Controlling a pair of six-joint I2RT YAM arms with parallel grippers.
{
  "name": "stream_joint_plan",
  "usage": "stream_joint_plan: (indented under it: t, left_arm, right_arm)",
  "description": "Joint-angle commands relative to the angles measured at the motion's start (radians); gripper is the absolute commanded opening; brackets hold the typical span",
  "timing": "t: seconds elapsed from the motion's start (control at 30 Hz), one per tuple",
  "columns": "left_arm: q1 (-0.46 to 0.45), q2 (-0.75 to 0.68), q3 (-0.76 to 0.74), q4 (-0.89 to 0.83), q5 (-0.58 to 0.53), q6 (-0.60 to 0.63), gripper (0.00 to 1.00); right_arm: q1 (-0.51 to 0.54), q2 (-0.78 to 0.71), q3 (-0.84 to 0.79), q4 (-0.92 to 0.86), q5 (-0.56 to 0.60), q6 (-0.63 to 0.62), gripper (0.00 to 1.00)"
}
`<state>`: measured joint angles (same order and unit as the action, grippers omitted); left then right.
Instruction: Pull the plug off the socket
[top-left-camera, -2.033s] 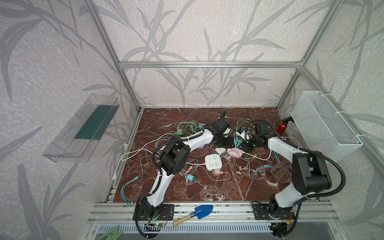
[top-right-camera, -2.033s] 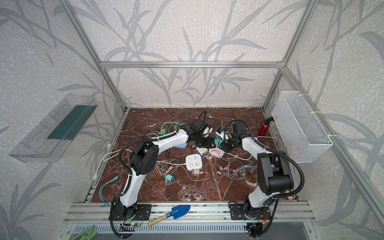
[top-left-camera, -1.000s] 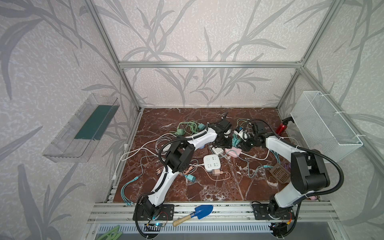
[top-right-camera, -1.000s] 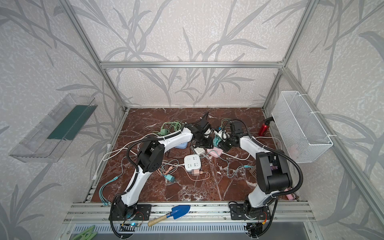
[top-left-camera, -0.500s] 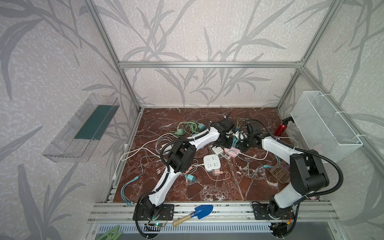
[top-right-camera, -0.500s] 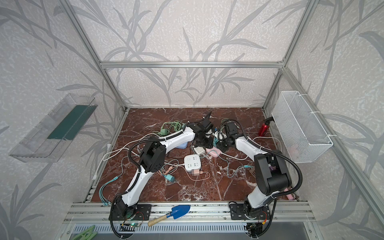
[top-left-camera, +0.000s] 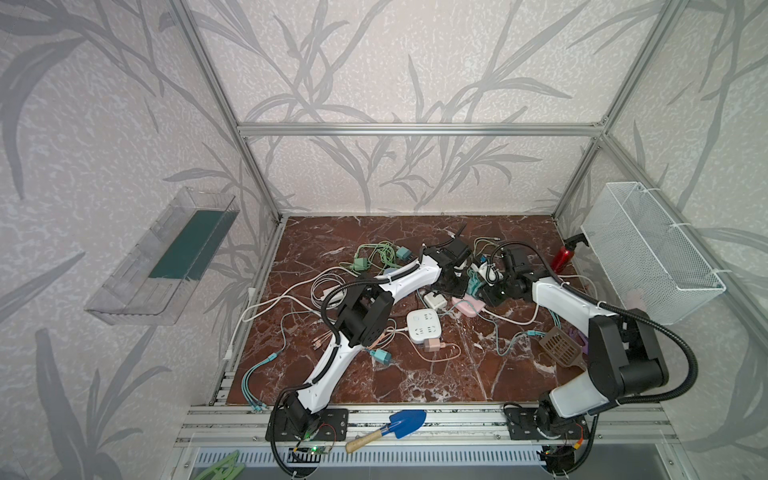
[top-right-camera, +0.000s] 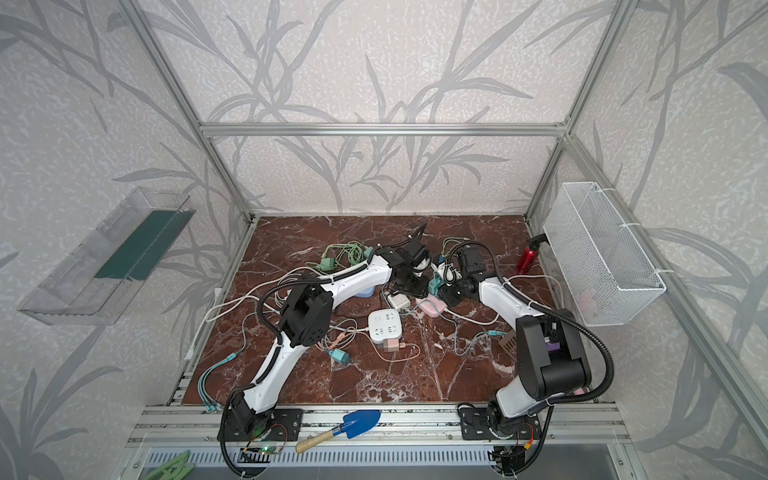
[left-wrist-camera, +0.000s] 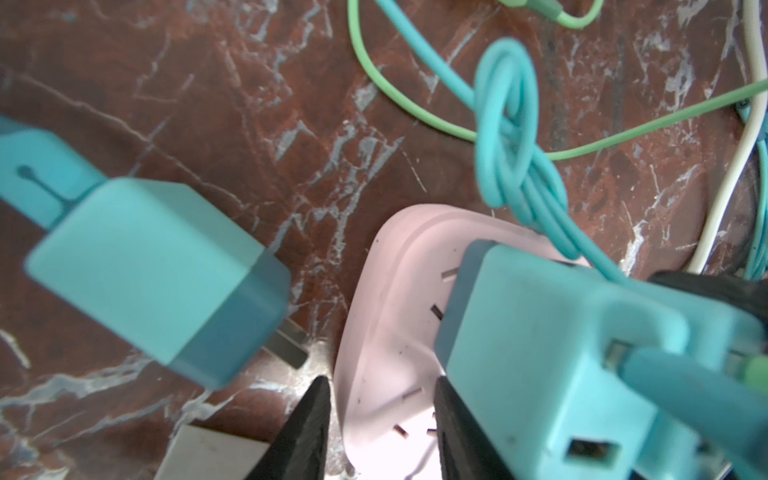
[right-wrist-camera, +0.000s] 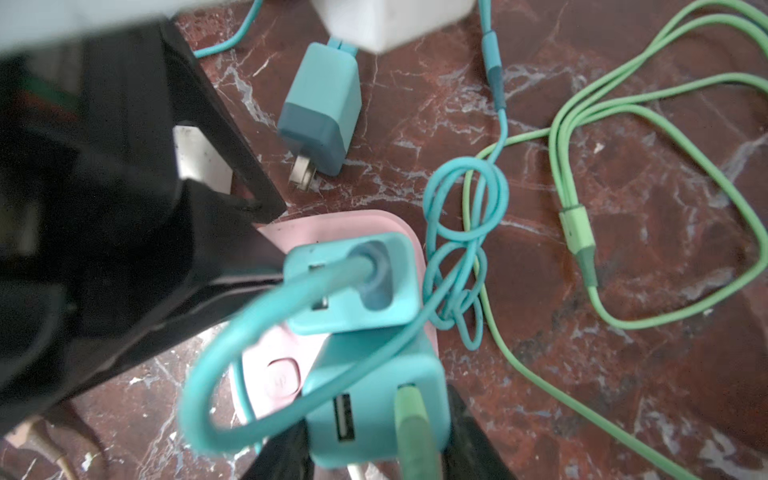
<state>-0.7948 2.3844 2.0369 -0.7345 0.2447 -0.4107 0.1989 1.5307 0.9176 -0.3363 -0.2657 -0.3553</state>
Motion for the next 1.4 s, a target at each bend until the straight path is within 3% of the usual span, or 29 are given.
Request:
stream_joint_plan:
  t: [0.0, 0.33, 0.7, 1.0, 1.07, 1.23, 1.37]
  left_arm:
    - [0.000, 0.049, -0.034, -0.085, -0.045, 0.023, 0.42]
    - [0.014, 0.008, -0.109, -0.017, 0.005, -0.013, 0.42]
    - [0.042, -0.093, -0.201, 0.098, 0.052, -0.050, 0.42]
    - [0.043, -0.106, -0.210, 0.112, 0.057, -0.038, 0.42]
    - [0.043, -0.106, -0.209, 0.116, 0.064, -0.037, 0.42]
    - [0.043, -0.107, -0.210, 0.118, 0.071, -0.040, 0.42]
    - [0.042, -0.112, -0.214, 0.123, 0.077, -0.044, 0.42]
  right_arm:
    - [-0.005, -0.045, 0.000, 0.078, -0.028, 0.030, 0.12]
    - [0.006, 0.009, 0.106, -0.090, 0.085, -0.001, 0.12]
    - [-0.031, -0.089, 0.088, -0.274, 0.213, 0.126, 0.16]
    - [-0.042, 0.011, 0.163, -0.418, 0.325, 0.159, 0.18]
    - [-0.042, 0.029, 0.173, -0.425, 0.335, 0.169, 0.22]
    - [-0.042, 0.048, 0.193, -0.429, 0.284, 0.170, 0.46]
    - [-0.038, 0.023, 0.192, -0.405, 0.236, 0.158, 0.58]
